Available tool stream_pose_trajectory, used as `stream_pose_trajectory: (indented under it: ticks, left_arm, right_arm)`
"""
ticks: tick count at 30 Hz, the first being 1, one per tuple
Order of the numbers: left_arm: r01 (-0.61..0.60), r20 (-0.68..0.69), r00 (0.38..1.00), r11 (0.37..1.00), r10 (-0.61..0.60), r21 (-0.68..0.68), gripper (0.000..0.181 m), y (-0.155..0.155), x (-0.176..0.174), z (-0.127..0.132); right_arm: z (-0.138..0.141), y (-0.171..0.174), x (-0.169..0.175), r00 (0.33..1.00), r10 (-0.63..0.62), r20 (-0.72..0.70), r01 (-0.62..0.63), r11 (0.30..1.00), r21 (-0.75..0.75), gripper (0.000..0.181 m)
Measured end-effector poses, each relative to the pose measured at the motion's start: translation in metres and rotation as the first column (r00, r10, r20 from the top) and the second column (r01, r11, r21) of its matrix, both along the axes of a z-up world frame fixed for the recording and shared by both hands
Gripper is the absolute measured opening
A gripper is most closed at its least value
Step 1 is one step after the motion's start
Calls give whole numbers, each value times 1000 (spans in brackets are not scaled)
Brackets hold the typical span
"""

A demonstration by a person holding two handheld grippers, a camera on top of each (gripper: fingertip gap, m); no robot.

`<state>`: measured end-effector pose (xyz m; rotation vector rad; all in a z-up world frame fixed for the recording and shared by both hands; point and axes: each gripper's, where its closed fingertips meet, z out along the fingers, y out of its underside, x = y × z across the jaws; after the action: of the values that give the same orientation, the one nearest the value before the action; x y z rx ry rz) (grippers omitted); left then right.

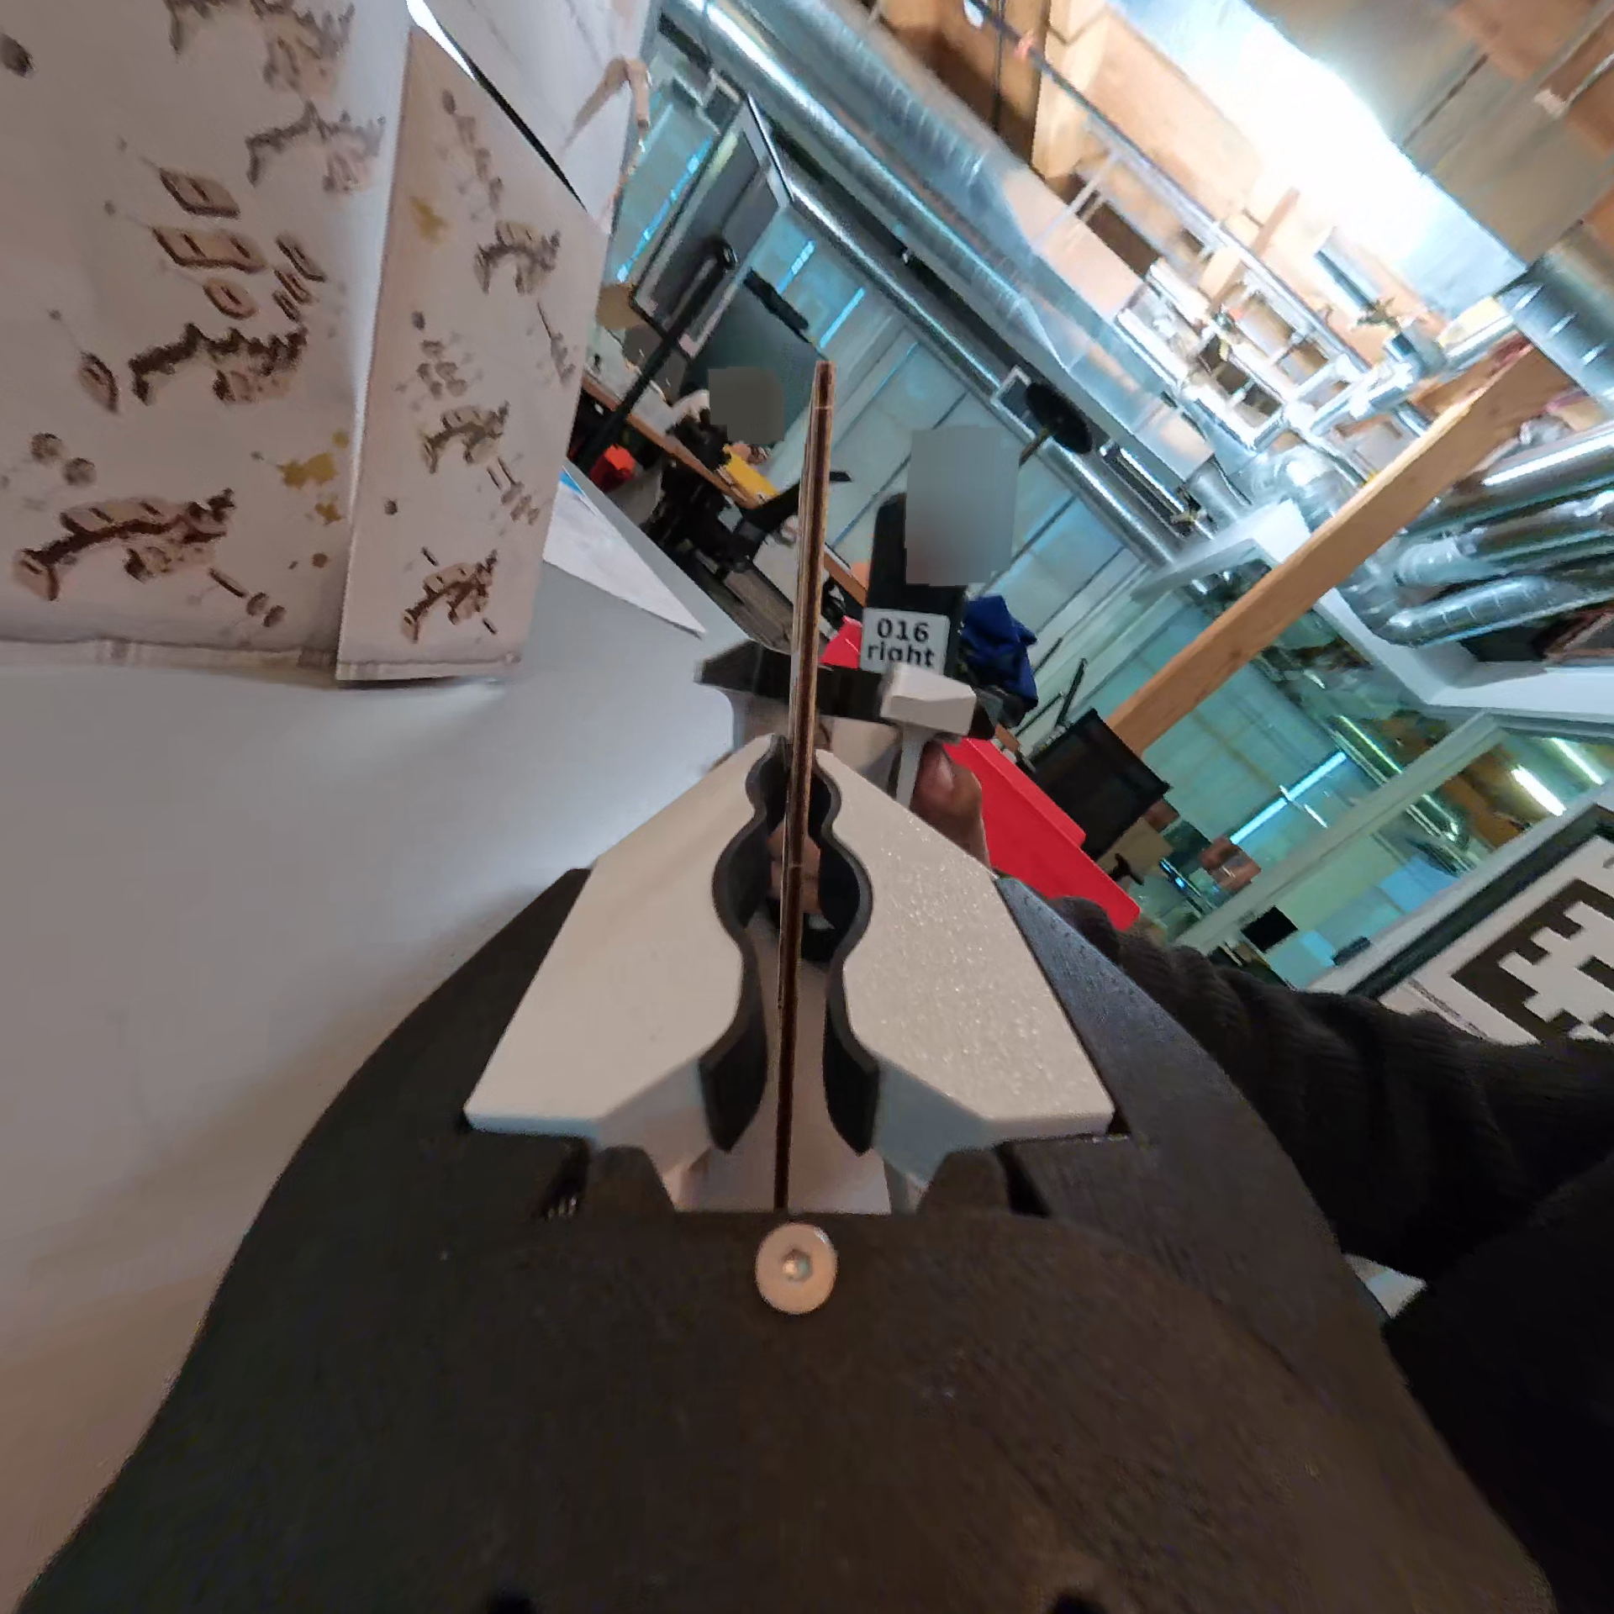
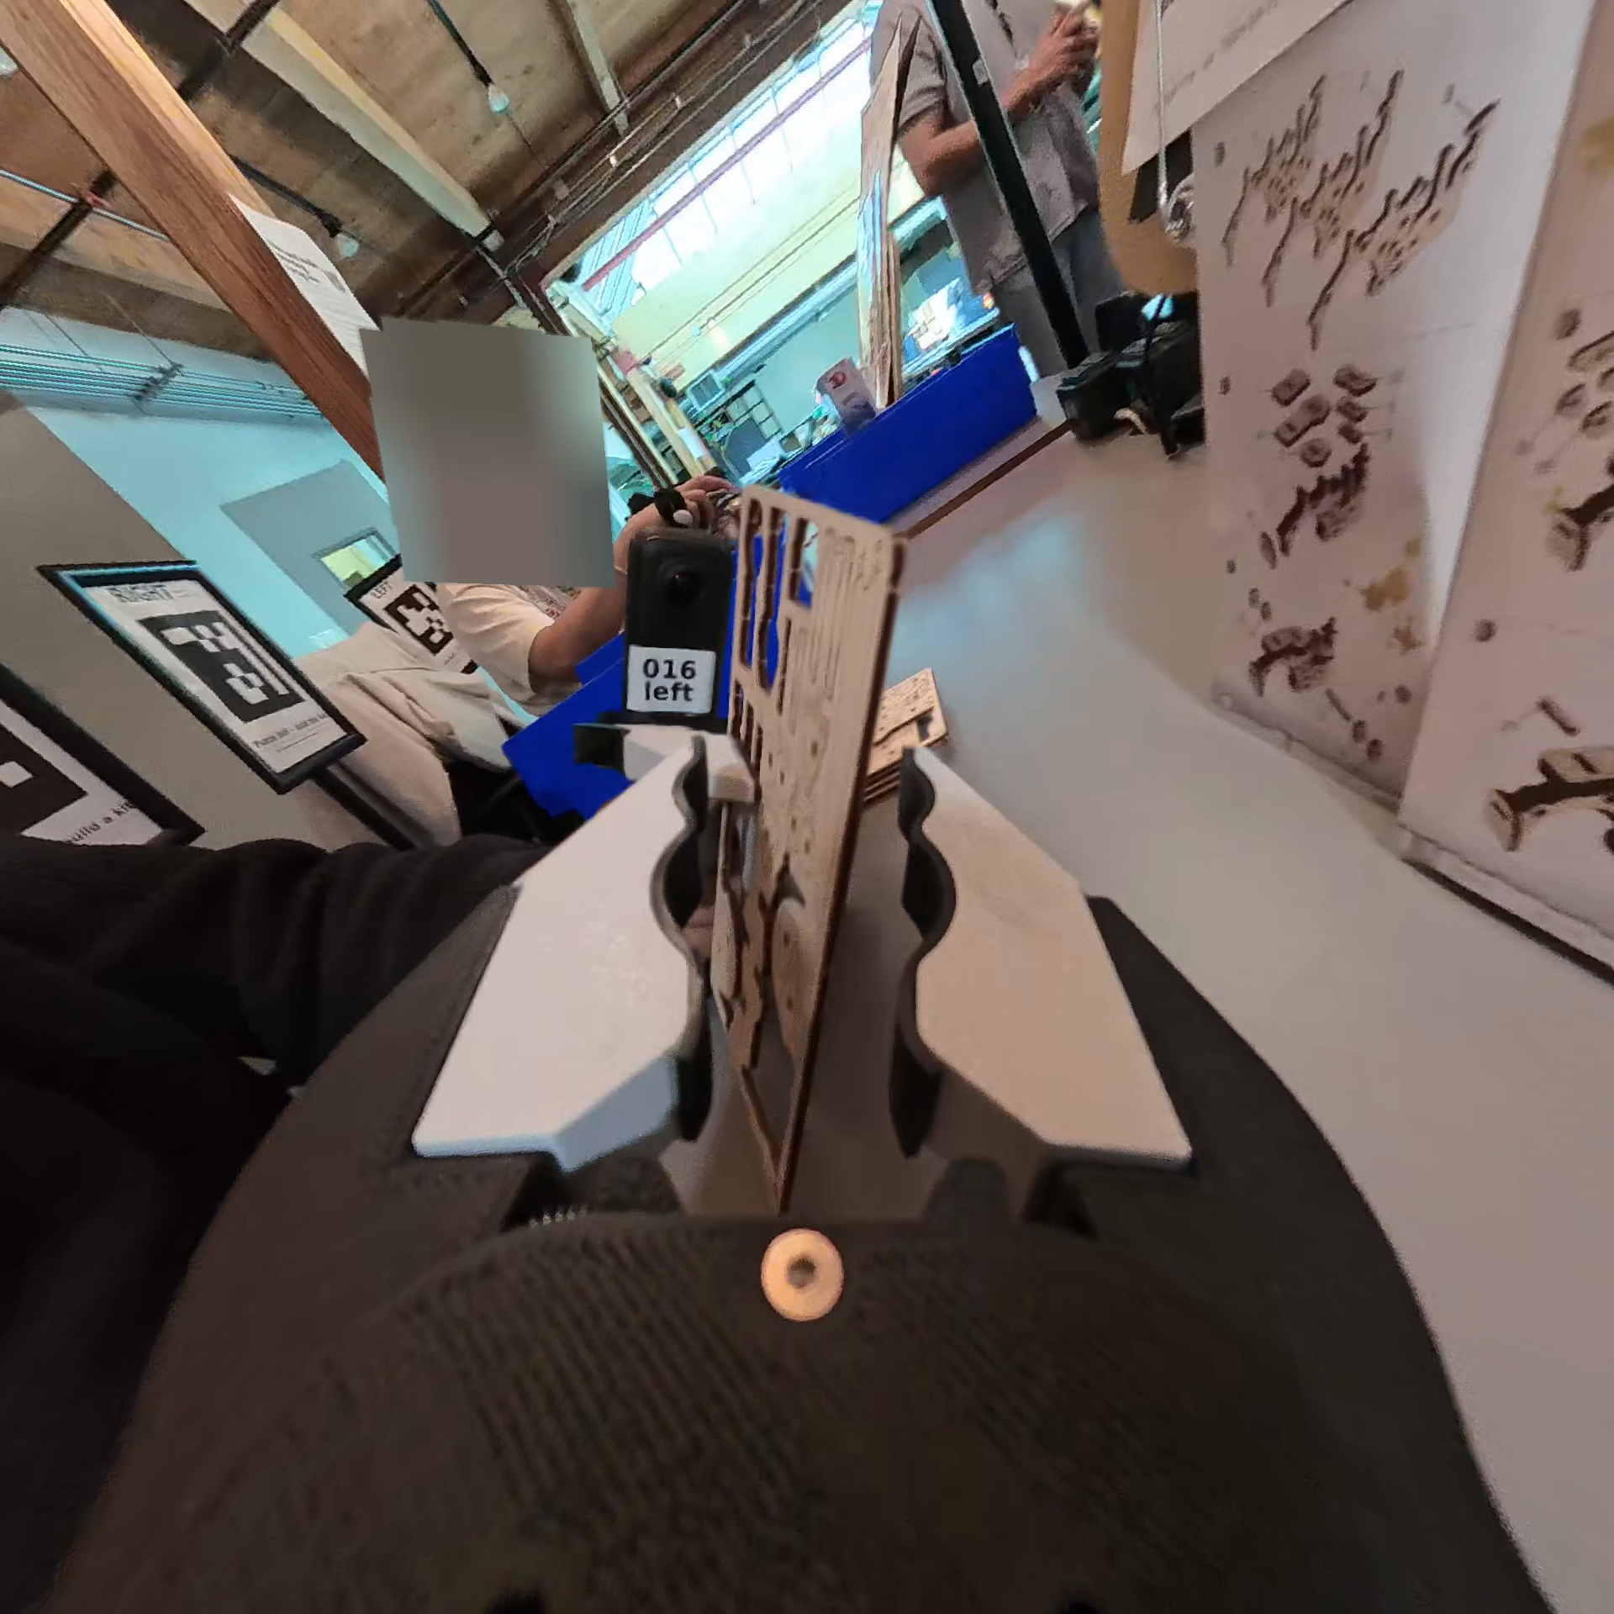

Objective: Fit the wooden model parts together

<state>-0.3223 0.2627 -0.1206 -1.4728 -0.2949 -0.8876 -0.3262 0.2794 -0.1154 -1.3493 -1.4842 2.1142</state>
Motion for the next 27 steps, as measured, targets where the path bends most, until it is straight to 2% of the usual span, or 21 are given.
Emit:
stream_pose_trajectory:
  ticks: [4, 7, 13, 27]
  left_arm:
    - [21, -2, 1000, 1000, -21, -22, 0, 3, 3, -3]
    - [22, 17, 1000, 1000, -22, -2, 0, 1, 1, -1]
    - [24, -5, 1000, 1000, -24, -5, 0, 1, 4, -1]
    - [-23, -21, 1000, 998, 22, -57, 0, 4, 0, -8]
  right_arm:
    - [-6, -15, -4, 997, 65, 41, -66, 998, 23, 34]
    - [-8, -17, -4, 998, 39, 38, -42, 997, 65, 27]
    - [-4, -7, -2, 999, -8, 35, 9, 999, -35, 14]
    - [-15, -1, -7, 991, -54, 122, 62, 996, -66, 20]
